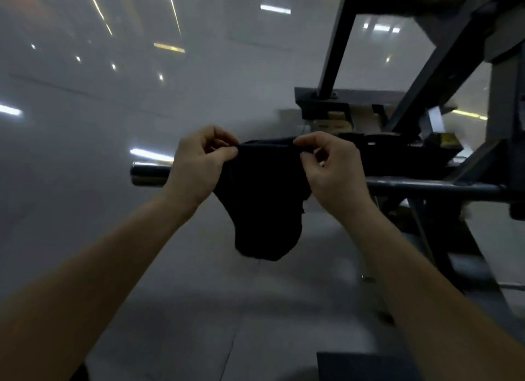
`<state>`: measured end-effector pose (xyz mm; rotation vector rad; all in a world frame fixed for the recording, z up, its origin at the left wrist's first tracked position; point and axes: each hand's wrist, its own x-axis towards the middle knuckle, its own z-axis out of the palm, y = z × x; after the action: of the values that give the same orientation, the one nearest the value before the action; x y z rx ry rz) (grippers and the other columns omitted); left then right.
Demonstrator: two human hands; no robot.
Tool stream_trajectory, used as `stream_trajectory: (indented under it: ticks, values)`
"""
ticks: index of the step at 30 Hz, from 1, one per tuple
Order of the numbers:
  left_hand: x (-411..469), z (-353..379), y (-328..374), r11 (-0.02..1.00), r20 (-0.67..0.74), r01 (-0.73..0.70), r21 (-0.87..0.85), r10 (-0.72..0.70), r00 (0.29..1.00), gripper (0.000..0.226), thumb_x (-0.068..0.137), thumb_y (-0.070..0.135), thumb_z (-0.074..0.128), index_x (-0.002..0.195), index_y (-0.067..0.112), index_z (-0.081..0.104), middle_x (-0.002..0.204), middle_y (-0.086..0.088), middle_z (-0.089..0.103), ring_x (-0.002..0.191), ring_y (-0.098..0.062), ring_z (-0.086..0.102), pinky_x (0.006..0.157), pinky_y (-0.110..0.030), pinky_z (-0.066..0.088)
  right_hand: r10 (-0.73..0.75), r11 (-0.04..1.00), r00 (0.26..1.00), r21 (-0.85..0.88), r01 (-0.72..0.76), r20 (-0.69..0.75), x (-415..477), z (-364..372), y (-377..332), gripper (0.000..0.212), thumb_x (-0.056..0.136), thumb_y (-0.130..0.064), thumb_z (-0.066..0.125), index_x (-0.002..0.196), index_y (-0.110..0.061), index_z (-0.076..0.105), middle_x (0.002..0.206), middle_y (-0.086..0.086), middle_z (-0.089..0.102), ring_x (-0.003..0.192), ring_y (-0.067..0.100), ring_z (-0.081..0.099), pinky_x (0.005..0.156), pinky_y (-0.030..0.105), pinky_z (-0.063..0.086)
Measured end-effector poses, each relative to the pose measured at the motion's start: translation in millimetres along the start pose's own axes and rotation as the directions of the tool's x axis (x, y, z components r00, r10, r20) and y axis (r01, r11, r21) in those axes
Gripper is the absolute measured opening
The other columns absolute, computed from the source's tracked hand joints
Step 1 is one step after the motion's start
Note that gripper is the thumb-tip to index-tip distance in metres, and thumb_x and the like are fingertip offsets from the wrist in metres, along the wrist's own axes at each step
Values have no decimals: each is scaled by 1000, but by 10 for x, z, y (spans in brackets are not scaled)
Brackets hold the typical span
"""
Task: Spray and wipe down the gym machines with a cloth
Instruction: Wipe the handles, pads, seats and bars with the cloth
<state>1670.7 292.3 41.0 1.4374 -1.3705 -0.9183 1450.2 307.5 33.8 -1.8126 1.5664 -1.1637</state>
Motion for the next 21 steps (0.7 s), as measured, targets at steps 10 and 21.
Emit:
stream_trajectory:
  ticks: [10, 21]
  values:
    - [184, 116, -289, 757, 25, -282, 589, 332, 943, 28, 93, 23, 66, 119, 14, 69, 118, -9, 60, 112, -30, 57, 96, -39, 46, 149, 906, 958, -423, -34, 243, 309, 418, 161, 41, 103, -12, 43, 141, -18, 61, 144, 10, 60, 131, 35, 53, 110, 46, 44]
    - [65, 686, -138, 300, 520, -477, 826, -78, 851, 74, 81, 81, 57, 126, 23, 49, 126, -3, 59, 114, -28, 58, 93, -42, 46, 318, 829, 926, -534, -168, 203, -85, -324, 283, 48, 99, -11, 42, 143, -24, 56, 146, 7, 57, 129, 33, 54, 113, 47, 39]
